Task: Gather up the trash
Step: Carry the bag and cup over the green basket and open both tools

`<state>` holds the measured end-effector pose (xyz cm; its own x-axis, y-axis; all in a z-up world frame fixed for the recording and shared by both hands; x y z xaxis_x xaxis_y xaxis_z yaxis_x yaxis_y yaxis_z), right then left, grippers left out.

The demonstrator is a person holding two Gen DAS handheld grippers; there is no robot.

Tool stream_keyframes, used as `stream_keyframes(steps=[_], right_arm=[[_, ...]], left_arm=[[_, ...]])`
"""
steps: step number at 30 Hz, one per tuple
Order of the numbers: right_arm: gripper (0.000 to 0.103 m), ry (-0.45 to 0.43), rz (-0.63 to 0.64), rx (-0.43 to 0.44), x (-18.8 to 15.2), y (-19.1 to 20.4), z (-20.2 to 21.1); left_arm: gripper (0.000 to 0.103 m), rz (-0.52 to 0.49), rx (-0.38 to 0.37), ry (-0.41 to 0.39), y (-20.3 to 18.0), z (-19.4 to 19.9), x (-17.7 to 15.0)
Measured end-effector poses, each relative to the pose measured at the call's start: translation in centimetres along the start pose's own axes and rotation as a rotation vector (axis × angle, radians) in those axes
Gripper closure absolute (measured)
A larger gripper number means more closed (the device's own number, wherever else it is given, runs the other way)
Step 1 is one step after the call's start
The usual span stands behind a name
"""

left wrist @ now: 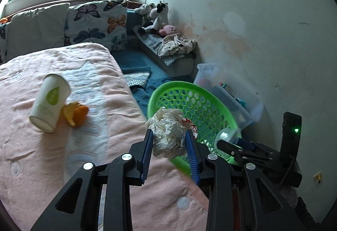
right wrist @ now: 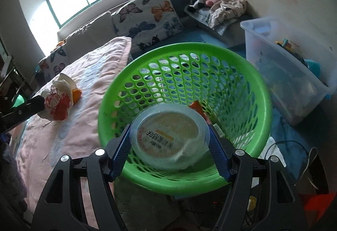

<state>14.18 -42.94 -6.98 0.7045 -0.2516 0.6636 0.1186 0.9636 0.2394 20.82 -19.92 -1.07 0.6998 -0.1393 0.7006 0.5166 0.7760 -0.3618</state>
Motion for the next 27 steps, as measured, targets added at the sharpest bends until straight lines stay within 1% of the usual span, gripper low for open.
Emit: stream_keyframes(steps=[9, 20, 23, 27], right_arm=[[0.03, -0.003, -0.03, -0.005, -0.2, -1.6, 0.0], [0.028, -0.045, -0.052, -0.01, -0.6, -3.4, 2.6], [0.028, -0.053, -0.059, -0.007, -0.9, -3.6, 3.2], [0.027, -0.057, -0.065, -0.001, -1.2, -3.8, 3.6]], left_arm=[[0.072, -0.046, -0.028, 0.042, -2.7, -2.7, 0.7], [0.072, -0.079, -0.073, 0.113, -5.8, -6.6, 0.5], [0.071, -0.082, -0.077, 0.131, -6.3, -7.5, 0.5], [0.067, -0.075, -0.087, 0.16, -6.7, -8.4, 0.2]])
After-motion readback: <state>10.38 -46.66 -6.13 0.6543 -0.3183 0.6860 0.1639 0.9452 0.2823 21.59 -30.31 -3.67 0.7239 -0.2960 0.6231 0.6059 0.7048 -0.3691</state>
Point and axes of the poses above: each gripper's, at about its wrist camera, not at the fingertips, and z roughly against the way its jaws point, y to its left, x to its top, the point moved 1 cm from there along -z, roughly the way its jaws point, and after that the axes turned 2 degrees about -x, right-handed, at the moved point
